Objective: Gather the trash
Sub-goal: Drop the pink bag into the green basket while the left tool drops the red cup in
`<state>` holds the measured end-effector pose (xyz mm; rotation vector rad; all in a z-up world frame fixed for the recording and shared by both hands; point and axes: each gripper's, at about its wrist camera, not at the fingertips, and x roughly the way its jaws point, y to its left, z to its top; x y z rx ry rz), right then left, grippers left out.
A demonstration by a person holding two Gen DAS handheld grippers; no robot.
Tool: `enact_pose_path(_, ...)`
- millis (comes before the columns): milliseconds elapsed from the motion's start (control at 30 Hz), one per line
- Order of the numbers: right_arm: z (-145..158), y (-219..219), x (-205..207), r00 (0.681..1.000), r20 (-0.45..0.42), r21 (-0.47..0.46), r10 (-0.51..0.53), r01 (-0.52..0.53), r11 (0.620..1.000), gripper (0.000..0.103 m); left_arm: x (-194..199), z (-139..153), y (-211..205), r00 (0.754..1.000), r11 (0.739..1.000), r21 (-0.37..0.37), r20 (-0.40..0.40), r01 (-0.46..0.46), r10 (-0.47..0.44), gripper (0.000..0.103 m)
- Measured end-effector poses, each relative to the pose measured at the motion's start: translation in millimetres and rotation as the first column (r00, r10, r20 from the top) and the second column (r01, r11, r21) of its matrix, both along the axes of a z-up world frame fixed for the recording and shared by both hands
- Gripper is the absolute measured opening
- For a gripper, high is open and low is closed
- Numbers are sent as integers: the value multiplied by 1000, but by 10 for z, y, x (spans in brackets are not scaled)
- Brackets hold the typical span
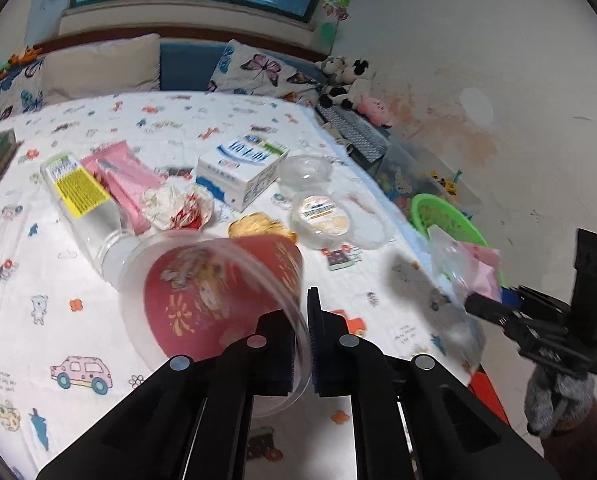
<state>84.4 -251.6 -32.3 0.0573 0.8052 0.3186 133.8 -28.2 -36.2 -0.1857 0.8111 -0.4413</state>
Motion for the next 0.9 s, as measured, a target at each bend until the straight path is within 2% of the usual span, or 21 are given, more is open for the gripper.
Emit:
enact_pose_path(200, 61, -372, 35, 995, 11, 3, -96, 96, 995, 42, -102, 175, -84, 999, 999, 1, 42, 35, -35, 6)
enact_pose_path(433, 39, -930, 165, 973, 1, -17, -232, 232, 972, 42, -133, 440, -283, 991, 993, -43, 87, 109, -105, 6)
enact_pose_path(667, -130, -1487, 317, 940, -52, 0, -338, 338, 941, 44, 3, 633, -750, 974, 979, -38, 120, 198, -192, 6)
enact_pose_path(833, -247, -1696, 405, 925, -77, 11, -372, 373, 928, 45, 116, 715, -1114, 962, 969, -21, 132, 246, -241, 6)
enact_pose_path(900, -288, -1774, 441, 922, -85, 13, -379, 381, 924, 49, 183, 731, -1267, 957, 964, -19, 127, 265, -260, 6)
